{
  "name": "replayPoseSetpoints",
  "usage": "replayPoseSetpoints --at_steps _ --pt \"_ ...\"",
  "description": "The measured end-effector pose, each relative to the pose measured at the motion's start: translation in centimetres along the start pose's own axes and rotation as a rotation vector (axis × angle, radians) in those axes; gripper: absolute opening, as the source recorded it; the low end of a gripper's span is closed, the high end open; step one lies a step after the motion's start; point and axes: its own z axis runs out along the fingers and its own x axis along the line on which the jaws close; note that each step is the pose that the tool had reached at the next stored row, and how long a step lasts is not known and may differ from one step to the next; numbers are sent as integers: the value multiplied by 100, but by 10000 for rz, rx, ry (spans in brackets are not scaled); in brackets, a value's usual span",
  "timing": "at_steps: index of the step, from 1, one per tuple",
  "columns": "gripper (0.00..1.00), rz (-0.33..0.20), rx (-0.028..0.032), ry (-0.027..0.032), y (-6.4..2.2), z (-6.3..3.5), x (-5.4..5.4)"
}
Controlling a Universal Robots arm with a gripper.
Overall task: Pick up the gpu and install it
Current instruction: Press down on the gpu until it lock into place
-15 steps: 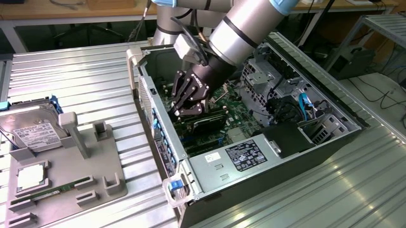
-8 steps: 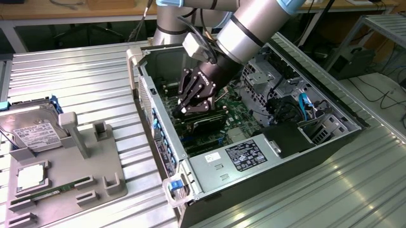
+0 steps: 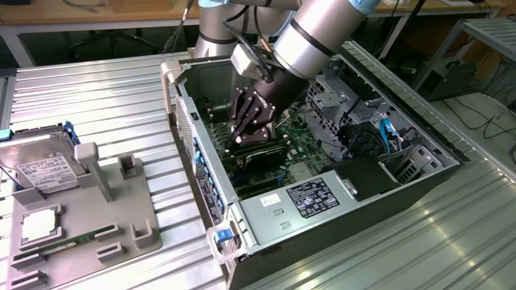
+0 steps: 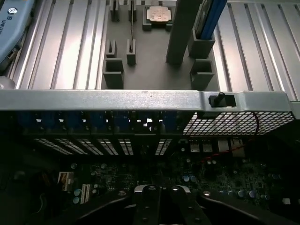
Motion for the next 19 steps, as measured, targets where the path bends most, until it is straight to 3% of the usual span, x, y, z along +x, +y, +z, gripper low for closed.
replayPoseSetpoints --at_steps 1,2,3,5,7,9,14,15,19 --pt "11 -12 291 3 2 1 -4" --pt "11 -15 453 6 4 2 -6" --pt "11 -19 577 7 6 3 -8" --pt "11 -27 981 10 10 6 -16" --pt "11 -30 1227 10 11 3 -18" --pt "11 -32 1345 10 20 -14 -21" --pt "11 -34 1469 11 67 -107 -25" --pt "11 -36 1524 9 69 -104 -24" --pt "11 -44 1957 12 110 -78 -24"
